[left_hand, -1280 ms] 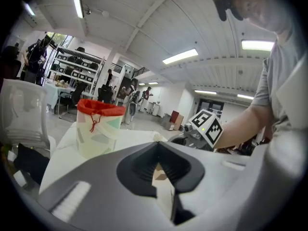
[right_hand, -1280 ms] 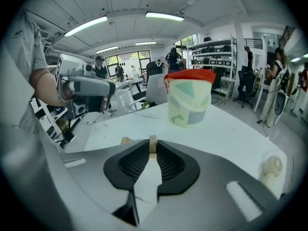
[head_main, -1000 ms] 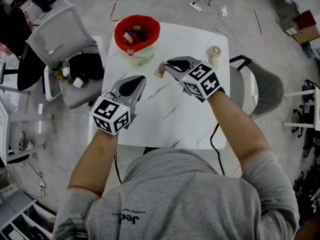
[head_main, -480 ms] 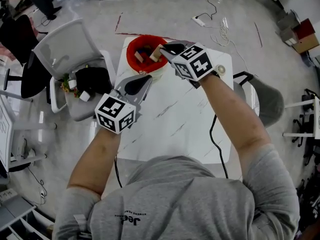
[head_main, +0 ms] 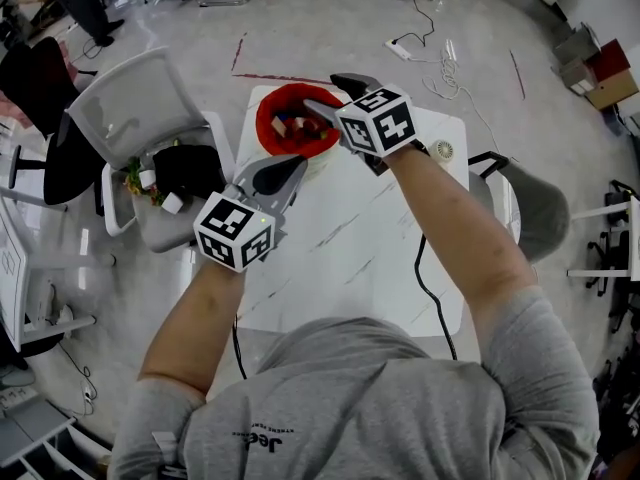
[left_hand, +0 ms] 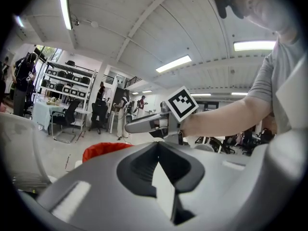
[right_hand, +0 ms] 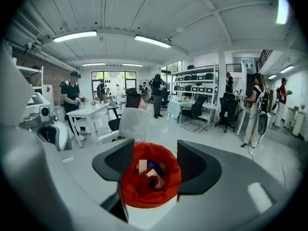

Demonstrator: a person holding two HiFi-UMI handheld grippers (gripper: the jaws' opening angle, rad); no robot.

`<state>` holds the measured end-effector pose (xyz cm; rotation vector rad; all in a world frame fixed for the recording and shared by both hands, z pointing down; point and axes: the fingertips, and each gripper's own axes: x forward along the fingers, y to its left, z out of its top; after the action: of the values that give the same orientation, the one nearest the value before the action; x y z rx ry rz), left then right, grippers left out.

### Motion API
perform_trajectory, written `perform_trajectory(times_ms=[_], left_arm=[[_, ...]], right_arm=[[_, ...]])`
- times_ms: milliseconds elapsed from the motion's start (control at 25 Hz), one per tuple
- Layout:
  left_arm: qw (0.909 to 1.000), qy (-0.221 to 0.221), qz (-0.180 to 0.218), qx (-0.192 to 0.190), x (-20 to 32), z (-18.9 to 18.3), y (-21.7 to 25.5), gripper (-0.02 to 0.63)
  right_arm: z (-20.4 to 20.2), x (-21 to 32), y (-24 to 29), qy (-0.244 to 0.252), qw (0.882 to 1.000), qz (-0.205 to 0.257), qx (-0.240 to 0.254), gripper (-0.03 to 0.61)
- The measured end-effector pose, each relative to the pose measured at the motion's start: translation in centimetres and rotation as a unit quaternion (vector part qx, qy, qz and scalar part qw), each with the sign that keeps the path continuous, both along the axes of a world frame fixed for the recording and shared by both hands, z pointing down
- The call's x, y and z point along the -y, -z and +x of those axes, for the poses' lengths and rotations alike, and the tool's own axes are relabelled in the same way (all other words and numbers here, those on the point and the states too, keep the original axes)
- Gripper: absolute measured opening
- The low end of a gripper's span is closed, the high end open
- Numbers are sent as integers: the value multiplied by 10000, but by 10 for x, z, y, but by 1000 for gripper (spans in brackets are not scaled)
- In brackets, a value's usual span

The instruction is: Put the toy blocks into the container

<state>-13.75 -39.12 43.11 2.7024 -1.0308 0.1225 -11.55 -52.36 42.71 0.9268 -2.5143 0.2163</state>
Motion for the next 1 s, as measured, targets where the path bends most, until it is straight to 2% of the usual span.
perform_trajectory(times_ms=[280,480,600,800,880,1000], left_arm=[[9994,-326,79,-13,-2,26,4,58],[9965,-819,122,-105,-14,77,7,58],[9906,-1344,165,-185,-27,123,9,58],[9733,-2273,194,-261,-74,215,17,58],[9651,-2593,203,-295,-100,256,23,58],[9501,-3091,228,-359,-146,321,33,58]], right_arm=[[33,-16,13,-158,9997,76,198,259],[97,-47,25,-610,9967,132,520,259],[154,-74,31,-1152,9913,195,610,259],[266,-152,49,-2053,9753,350,733,258],[316,-194,58,-2407,9665,420,789,258],[397,-271,70,-3061,9463,531,891,256]])
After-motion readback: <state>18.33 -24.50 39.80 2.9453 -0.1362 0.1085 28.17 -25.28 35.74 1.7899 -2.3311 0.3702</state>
